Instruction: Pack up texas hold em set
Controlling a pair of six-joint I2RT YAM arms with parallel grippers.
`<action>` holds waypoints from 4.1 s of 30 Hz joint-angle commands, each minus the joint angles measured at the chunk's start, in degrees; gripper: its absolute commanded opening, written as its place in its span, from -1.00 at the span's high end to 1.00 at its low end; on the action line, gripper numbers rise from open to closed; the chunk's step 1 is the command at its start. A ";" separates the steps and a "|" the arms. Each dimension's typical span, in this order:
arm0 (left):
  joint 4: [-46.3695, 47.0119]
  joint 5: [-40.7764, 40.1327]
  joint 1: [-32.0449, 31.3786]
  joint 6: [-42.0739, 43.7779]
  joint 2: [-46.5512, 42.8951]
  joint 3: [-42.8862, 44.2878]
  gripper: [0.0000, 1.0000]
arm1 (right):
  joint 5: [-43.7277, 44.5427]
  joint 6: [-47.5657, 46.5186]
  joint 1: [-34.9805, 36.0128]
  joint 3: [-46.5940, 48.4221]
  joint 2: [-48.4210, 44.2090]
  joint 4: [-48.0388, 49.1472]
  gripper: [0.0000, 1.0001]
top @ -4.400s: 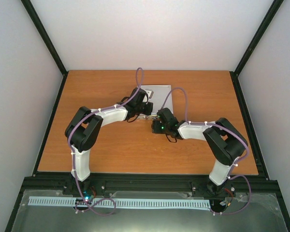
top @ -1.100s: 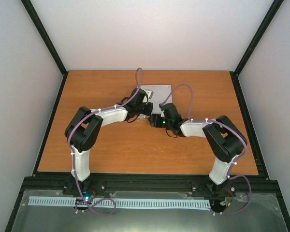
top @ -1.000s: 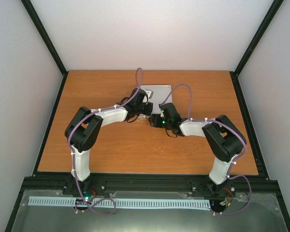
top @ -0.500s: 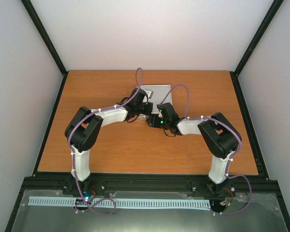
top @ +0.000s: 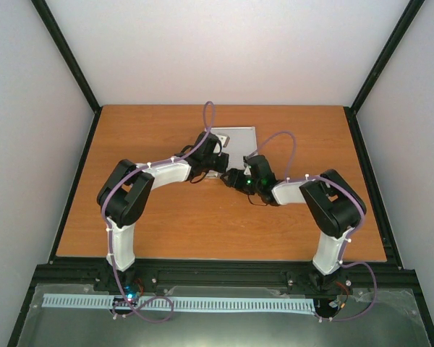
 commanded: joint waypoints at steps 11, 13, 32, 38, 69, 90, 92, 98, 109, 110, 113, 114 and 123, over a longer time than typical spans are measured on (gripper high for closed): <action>-17.82 -0.74 -0.60 1.30 6.21 -4.61 0.98 | -5.35 4.02 -1.96 0.13 0.97 8.45 -0.34; -17.75 -0.86 -0.61 1.33 6.07 -4.71 0.99 | -4.38 3.20 -2.25 0.22 0.81 7.64 -0.34; -17.86 -0.73 -0.61 1.11 6.11 -4.51 0.98 | -4.78 -0.06 -4.11 2.91 -2.61 2.97 -0.35; -17.77 -1.07 -0.61 1.13 5.65 -5.05 0.98 | -6.14 0.84 -4.29 3.86 -1.87 3.97 -0.34; -17.47 -1.00 -0.61 1.17 5.15 -5.28 0.98 | -6.16 -1.28 -6.05 7.94 -6.37 0.29 -0.34; -17.98 -1.13 -0.61 1.44 5.69 -4.54 0.98 | -4.91 -12.45 -5.32 6.25 -12.34 -14.99 -0.34; -18.18 -1.14 -0.59 1.48 5.40 -4.37 0.98 | -5.38 -13.29 -4.89 6.25 -12.21 -16.09 -0.33; -19.02 -1.98 -0.61 1.65 3.21 -4.35 0.98 | 1.93 -17.73 -0.36 4.75 -16.09 -21.84 -0.30; -20.53 -2.10 -0.35 2.13 4.89 -1.55 0.99 | 17.25 -21.68 1.50 0.82 -22.14 -30.36 -0.07; -20.73 -2.27 -0.35 2.18 4.73 -1.35 0.99 | 18.19 -21.71 1.50 0.80 -21.82 -31.02 -0.07; -21.29 -2.50 -0.19 2.23 4.16 -0.75 0.98 | 19.20 -21.33 1.58 0.56 -20.63 -32.10 0.05; -21.42 -2.48 -0.18 2.27 4.19 -0.49 0.99 | 19.02 -20.99 1.59 0.32 -20.22 -32.06 0.10; -21.75 -1.35 0.00 2.33 4.13 0.39 0.98 | 19.15 -19.99 1.55 -0.21 -15.94 -28.94 0.26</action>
